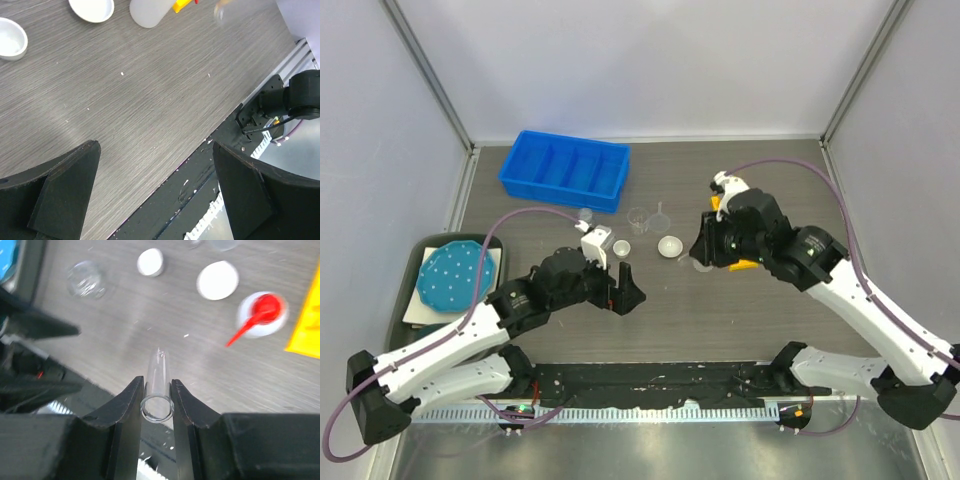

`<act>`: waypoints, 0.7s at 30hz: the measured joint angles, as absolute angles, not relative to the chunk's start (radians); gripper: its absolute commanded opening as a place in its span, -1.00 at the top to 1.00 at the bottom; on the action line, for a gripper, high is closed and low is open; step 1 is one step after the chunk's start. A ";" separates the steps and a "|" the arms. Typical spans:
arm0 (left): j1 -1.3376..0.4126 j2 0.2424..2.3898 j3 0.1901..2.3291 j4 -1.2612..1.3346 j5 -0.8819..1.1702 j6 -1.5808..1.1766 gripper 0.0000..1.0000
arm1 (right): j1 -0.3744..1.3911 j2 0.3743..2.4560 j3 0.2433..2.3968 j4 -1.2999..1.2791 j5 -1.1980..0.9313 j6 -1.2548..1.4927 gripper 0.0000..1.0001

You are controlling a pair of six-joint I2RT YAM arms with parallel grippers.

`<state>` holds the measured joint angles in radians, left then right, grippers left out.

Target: Organize the chemistry lab equipment

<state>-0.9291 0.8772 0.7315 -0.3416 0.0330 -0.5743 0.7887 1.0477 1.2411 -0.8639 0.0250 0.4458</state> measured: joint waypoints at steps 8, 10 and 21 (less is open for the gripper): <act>-0.929 0.844 0.695 -0.382 -0.053 -0.625 -1.00 | 0.503 1.186 1.353 -0.931 0.090 0.373 0.63; -0.929 0.842 0.684 -0.397 -0.078 -0.635 -0.99 | 0.443 1.224 1.385 -0.948 0.112 0.361 0.63; -0.929 0.842 0.679 -0.480 -0.166 -0.654 -1.00 | 0.280 1.494 1.544 -0.965 0.211 0.327 0.68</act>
